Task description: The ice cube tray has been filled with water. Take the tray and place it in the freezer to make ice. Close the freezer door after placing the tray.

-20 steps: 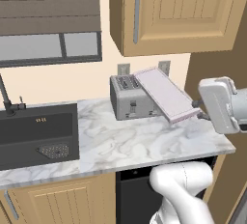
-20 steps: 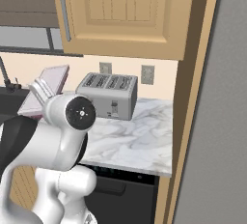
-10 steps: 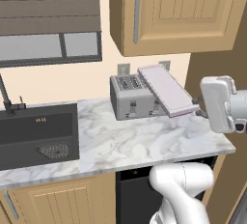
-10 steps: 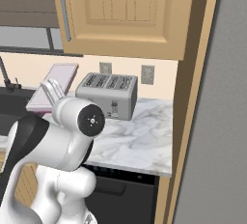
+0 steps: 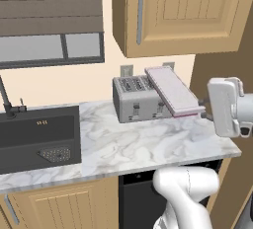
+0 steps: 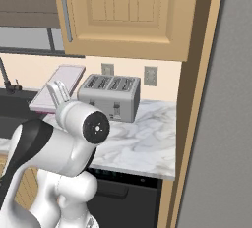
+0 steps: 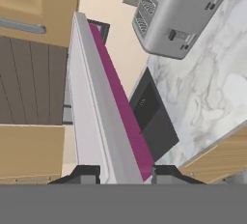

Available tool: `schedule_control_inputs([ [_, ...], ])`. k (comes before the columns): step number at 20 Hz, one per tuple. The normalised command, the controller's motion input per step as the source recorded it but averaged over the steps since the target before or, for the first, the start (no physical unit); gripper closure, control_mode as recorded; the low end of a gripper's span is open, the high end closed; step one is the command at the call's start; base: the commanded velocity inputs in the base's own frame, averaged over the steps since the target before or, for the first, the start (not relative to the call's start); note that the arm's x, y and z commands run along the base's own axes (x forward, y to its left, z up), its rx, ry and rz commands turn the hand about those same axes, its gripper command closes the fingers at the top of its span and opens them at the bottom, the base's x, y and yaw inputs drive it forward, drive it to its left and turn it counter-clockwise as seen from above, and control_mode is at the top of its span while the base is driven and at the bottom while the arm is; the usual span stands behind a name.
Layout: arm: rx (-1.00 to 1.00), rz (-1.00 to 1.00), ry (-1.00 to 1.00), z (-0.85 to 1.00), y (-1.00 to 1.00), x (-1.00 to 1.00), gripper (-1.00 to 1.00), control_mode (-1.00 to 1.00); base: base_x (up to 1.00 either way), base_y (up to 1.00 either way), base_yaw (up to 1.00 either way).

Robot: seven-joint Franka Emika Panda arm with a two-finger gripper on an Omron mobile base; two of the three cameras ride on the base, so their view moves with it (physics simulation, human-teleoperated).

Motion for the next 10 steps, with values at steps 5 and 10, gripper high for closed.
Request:
schedule_control_inputs([
  [5,0.00,0.00,0.00,0.00,0.00,-0.03,1.00,-1.00,0.00,0.00,0.00],
  [10,0.00,0.00,0.00,0.00,0.00,0.01,1.00,-1.00,0.00,0.00,0.00],
])
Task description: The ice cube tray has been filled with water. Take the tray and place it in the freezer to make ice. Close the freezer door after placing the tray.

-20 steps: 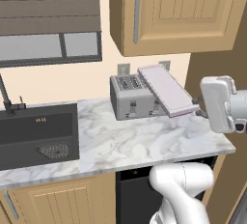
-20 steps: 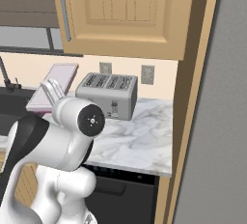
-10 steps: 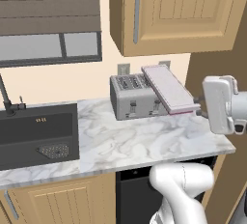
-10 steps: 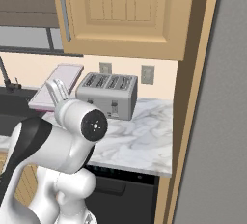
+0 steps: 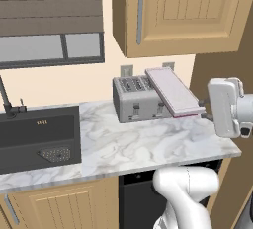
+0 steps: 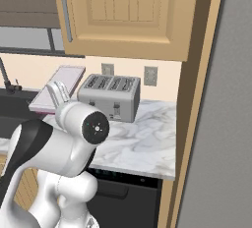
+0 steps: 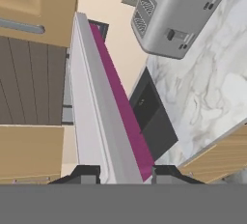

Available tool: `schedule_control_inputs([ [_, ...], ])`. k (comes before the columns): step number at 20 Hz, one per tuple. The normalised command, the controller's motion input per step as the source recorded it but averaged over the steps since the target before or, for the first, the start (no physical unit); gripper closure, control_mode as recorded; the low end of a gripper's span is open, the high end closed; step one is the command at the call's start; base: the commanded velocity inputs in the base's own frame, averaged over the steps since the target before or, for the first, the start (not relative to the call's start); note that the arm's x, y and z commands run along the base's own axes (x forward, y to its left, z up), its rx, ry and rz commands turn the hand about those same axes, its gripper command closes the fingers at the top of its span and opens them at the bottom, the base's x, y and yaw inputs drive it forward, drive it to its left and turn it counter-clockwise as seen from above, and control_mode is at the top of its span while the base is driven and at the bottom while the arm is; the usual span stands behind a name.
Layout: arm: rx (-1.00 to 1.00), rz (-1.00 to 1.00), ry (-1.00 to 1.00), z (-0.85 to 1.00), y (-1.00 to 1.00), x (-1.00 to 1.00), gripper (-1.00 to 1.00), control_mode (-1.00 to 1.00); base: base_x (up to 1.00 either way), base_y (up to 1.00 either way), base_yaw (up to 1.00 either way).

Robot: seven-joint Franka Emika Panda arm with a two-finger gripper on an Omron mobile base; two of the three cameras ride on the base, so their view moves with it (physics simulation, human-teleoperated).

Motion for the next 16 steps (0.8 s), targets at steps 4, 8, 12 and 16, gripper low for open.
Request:
schedule_control_inputs([
  [4,0.00,0.00,0.00,0.00,0.00,0.00,1.00,-1.00,0.00,0.00,0.00],
  [8,0.00,0.00,0.00,0.00,0.00,0.00,1.00,1.00,0.00,0.00,0.00],
  [12,0.00,0.00,0.00,0.00,0.00,0.00,1.00,1.00,0.00,0.01,0.00],
  [16,0.00,0.00,0.00,0.00,0.00,0.00,1.00,1.00,-0.08,0.00,0.00],
])
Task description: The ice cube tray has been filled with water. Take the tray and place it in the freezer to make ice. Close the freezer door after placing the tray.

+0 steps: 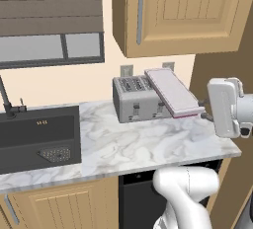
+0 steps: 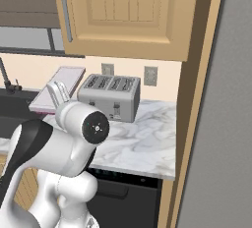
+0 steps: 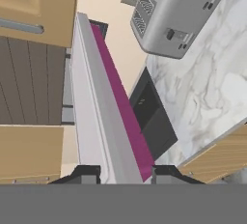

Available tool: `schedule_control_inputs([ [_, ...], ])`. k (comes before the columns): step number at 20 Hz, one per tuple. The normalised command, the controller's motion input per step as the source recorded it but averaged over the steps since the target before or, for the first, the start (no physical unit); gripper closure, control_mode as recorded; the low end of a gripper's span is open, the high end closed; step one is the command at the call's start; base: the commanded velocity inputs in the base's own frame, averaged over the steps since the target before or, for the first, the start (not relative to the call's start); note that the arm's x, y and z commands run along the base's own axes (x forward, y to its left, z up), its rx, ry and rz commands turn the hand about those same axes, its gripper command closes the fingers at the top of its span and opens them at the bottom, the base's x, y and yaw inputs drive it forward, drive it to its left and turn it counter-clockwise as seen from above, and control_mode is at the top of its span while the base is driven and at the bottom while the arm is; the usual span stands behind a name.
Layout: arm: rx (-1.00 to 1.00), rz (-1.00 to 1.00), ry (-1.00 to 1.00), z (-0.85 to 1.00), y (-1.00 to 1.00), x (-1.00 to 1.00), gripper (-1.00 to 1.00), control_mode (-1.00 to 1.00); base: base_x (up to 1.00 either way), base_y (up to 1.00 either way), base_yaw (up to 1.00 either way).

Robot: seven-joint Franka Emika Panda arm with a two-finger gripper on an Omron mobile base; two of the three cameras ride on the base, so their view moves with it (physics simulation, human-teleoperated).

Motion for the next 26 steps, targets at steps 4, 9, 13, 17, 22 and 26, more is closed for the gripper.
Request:
schedule_control_inputs([
  [4,0.00,0.00,0.00,0.00,0.00,0.00,1.00,1.00,-0.19,0.00,0.00],
  [9,0.00,0.00,0.00,0.00,0.00,0.00,1.00,1.00,-0.45,0.00,0.00],
  [13,0.00,0.00,0.00,0.00,0.00,0.00,1.00,1.00,-0.65,-0.07,0.00],
  [17,0.00,0.00,0.00,0.00,0.00,0.00,1.00,1.00,-0.69,-0.09,0.00],
  [22,0.00,0.00,0.00,0.00,0.00,0.00,1.00,1.00,-0.66,-0.12,0.00],
  [26,0.00,0.00,0.00,0.00,0.00,0.00,1.00,1.00,-0.74,-0.19,0.00],
])
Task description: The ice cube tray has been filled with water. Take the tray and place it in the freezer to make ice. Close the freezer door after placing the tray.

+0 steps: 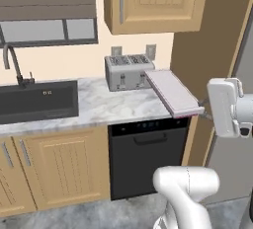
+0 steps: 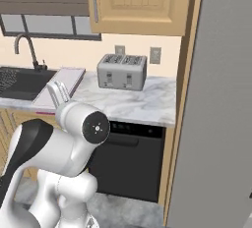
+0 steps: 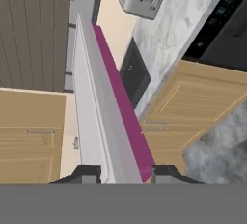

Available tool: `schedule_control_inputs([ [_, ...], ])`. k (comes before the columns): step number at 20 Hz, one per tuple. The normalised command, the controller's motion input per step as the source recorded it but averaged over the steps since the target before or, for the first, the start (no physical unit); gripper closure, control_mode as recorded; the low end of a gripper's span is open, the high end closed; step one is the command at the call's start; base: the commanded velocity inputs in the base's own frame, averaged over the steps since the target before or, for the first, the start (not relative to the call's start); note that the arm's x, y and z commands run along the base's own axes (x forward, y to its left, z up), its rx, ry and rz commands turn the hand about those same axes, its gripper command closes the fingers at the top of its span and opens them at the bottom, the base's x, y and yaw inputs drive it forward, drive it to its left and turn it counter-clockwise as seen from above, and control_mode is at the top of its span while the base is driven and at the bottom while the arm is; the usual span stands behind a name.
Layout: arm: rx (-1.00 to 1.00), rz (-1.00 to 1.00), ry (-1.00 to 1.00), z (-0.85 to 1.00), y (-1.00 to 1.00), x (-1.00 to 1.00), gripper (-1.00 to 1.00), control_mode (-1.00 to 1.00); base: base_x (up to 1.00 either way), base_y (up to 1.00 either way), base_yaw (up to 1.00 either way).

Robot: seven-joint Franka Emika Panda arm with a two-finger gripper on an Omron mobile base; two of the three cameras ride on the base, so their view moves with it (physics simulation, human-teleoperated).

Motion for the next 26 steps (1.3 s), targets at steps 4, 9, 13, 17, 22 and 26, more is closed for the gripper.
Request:
schedule_control_inputs([
  [4,0.00,0.00,0.00,0.00,0.00,0.00,1.00,1.00,-0.60,-0.30,0.00],
  [9,0.00,0.00,0.00,0.00,0.00,0.00,1.00,1.00,-0.42,-0.47,0.00],
  [13,0.00,0.00,0.00,0.00,0.00,0.00,1.00,1.00,-0.38,-0.58,0.00],
  [17,0.00,0.00,0.00,0.00,0.00,0.00,1.00,1.00,-0.36,-0.57,0.00],
  [22,0.00,0.00,0.00,0.00,0.00,0.00,1.00,1.00,-0.25,-0.54,0.00],
  [26,0.00,0.00,0.00,0.00,0.00,0.00,1.00,1.00,-0.21,-0.51,-0.01],
])
